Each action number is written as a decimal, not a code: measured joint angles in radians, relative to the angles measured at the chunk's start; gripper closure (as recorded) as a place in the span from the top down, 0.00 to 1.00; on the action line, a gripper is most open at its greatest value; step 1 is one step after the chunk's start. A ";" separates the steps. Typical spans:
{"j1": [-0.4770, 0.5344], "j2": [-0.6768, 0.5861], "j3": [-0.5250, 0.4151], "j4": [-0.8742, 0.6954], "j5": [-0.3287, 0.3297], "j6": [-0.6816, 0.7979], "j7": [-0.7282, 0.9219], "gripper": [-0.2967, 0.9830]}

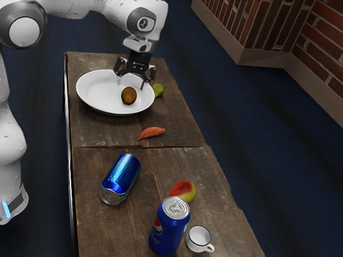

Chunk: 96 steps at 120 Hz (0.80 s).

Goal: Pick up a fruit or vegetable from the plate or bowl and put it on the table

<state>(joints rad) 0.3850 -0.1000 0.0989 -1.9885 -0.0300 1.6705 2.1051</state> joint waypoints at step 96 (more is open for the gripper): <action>-0.110 -0.391 0.074 -0.332 -0.029 0.165 -0.013 0.77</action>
<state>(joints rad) 0.2747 -0.4907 0.1732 -2.3208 -0.0594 1.8359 2.0920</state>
